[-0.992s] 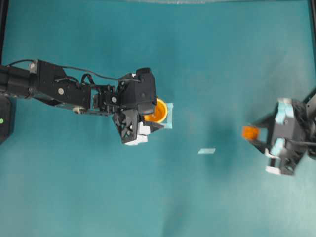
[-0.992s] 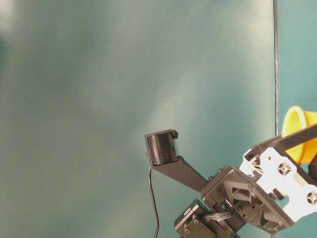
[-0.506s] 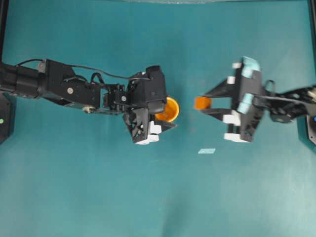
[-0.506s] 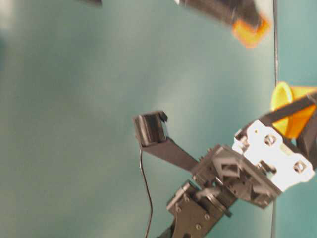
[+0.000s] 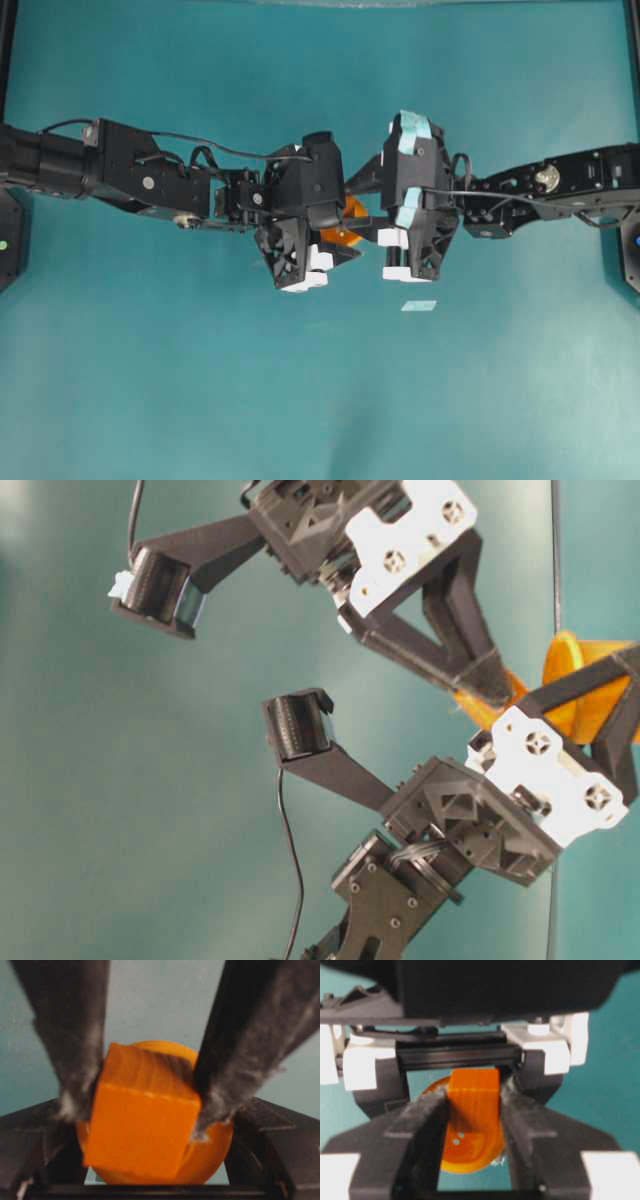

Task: Hold the block with right arm and the cup with left arm, then put the block into the cup.

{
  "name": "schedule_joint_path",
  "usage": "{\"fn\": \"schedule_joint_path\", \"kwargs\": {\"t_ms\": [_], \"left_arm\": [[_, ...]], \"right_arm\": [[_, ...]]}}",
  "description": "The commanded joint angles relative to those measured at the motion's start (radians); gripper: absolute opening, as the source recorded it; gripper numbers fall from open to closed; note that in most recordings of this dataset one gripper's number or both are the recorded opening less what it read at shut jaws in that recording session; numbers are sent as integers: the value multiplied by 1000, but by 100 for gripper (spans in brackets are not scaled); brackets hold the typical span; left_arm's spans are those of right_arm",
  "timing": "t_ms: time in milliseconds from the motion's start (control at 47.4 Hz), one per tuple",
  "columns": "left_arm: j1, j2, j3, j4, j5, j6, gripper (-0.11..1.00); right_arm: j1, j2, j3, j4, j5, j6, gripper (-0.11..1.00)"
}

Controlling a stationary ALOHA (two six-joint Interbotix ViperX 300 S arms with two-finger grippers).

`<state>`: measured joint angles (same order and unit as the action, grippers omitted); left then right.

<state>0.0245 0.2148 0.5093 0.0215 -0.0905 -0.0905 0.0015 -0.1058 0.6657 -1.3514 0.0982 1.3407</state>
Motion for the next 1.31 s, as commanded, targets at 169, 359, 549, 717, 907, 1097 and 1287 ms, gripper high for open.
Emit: {"fn": "schedule_joint_path", "kwargs": {"t_ms": [169,359,549,717,907,1097,1287], "left_arm": [[-2,-15,-20,3,-3,2,69],[-2,-17,-17,3,-3,2,69],[-2,-18,-14,2,-3,0,69],[-3,-18,-12,2,-6,0,69],[-3,-18,-14,2,-9,0,69],[-3,-20,-9,3,-9,-2,69],[-2,-20,-5,3,-9,-2,69]], "right_arm": [[-3,-14,-23,-8,-9,-2,40],[-3,-14,-23,-5,-9,0,40],[-3,-15,-21,-6,-5,0,63],[-3,-15,-21,-6,-5,0,64],[-3,-14,-23,-6,-3,0,63],[-3,-14,-23,-6,-3,0,63],[-3,-15,-23,-6,-3,0,63]]}}
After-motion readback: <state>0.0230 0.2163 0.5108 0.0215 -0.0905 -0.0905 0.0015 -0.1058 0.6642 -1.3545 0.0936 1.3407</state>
